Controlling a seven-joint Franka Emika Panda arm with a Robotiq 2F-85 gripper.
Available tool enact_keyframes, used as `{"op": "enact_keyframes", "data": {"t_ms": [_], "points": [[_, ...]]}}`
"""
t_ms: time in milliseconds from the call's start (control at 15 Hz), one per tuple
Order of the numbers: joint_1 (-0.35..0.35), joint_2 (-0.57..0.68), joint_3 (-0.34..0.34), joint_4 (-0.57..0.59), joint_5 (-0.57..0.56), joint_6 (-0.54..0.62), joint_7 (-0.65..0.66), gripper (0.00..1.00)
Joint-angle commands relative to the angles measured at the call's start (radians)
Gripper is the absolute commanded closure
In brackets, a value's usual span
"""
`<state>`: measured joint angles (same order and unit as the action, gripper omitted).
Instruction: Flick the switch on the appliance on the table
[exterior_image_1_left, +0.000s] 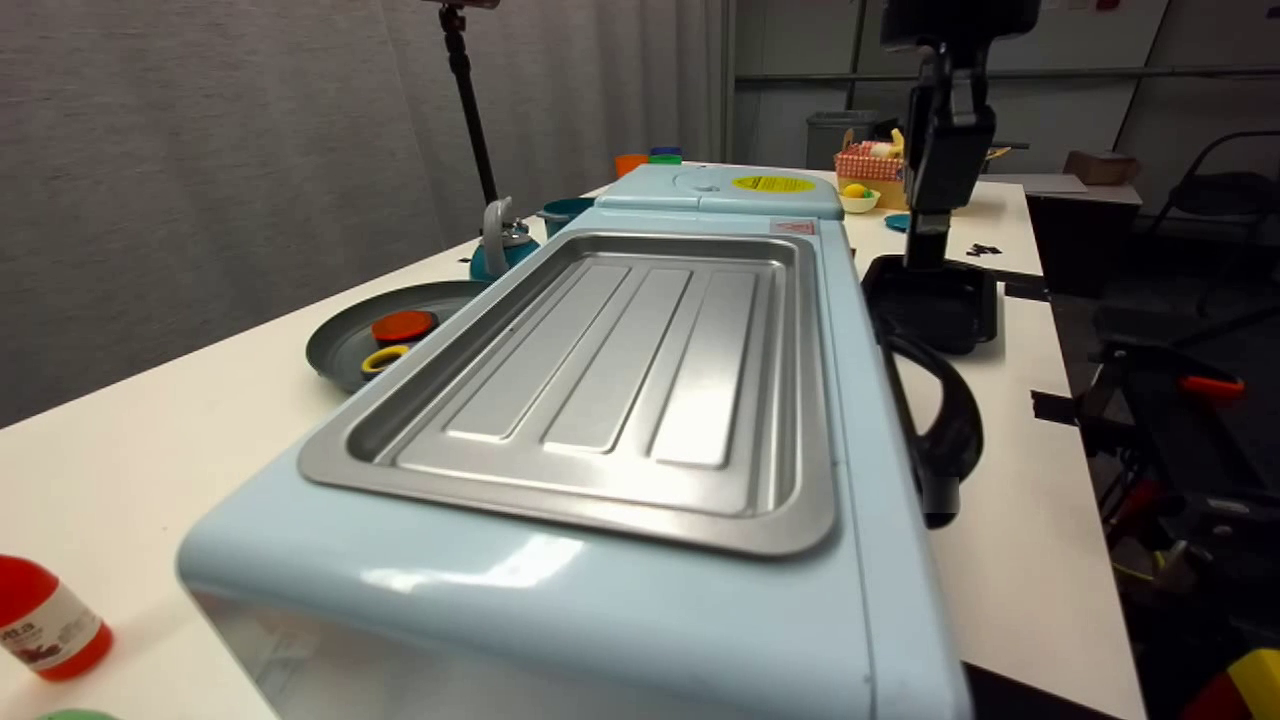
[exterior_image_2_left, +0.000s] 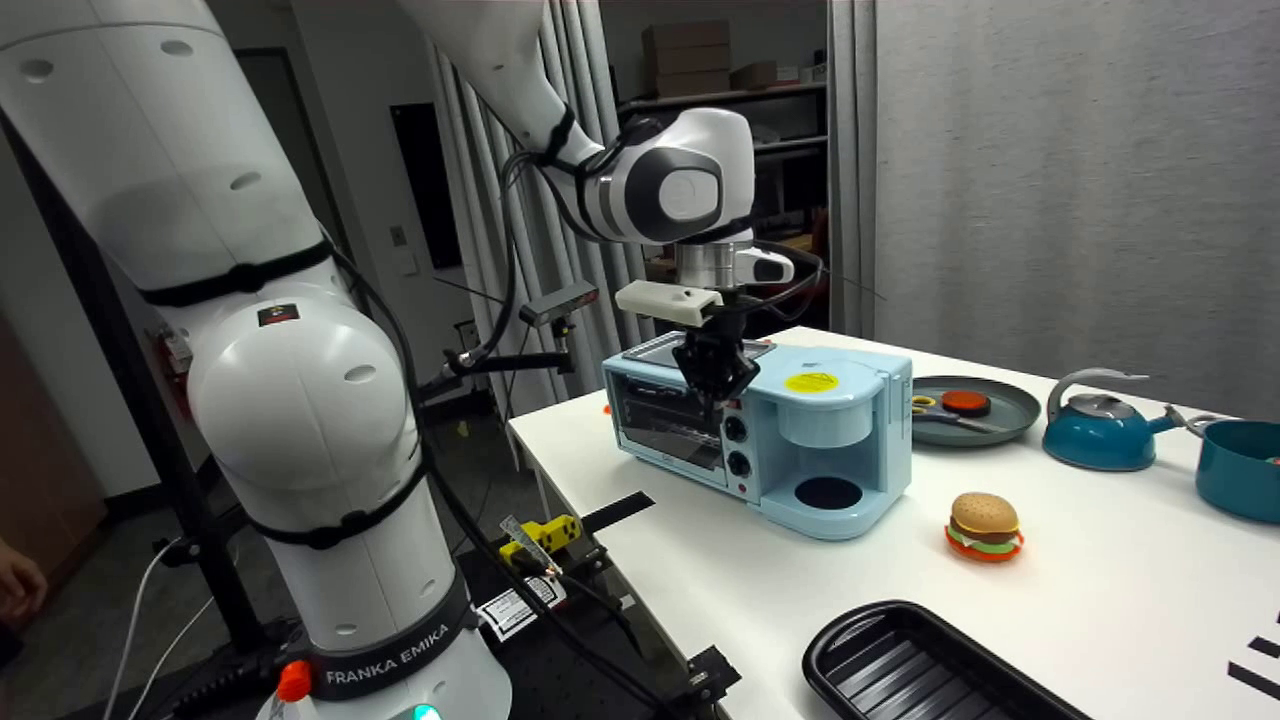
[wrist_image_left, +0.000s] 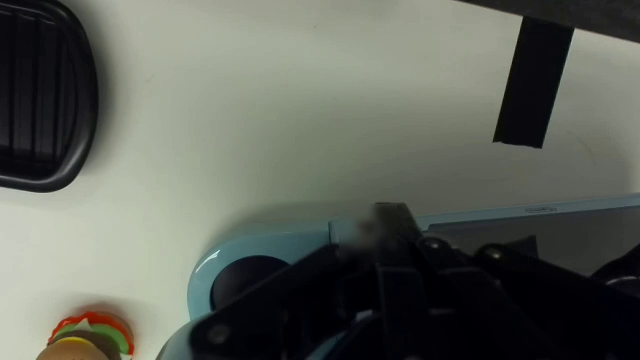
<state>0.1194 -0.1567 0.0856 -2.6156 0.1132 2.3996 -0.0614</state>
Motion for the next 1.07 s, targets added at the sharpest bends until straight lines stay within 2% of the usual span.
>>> {"op": "enact_keyframes", "data": {"t_ms": [0,467,1000], "points": [[-0.004,0.027,0.004,-0.005,0.003,0.059,0.036,1.0],[-0.005,0.058,0.007,0.02,-0.012,0.109,0.062,1.0],[0.002,0.064,0.011,0.055,-0.001,0.094,0.072,1.0]]}}
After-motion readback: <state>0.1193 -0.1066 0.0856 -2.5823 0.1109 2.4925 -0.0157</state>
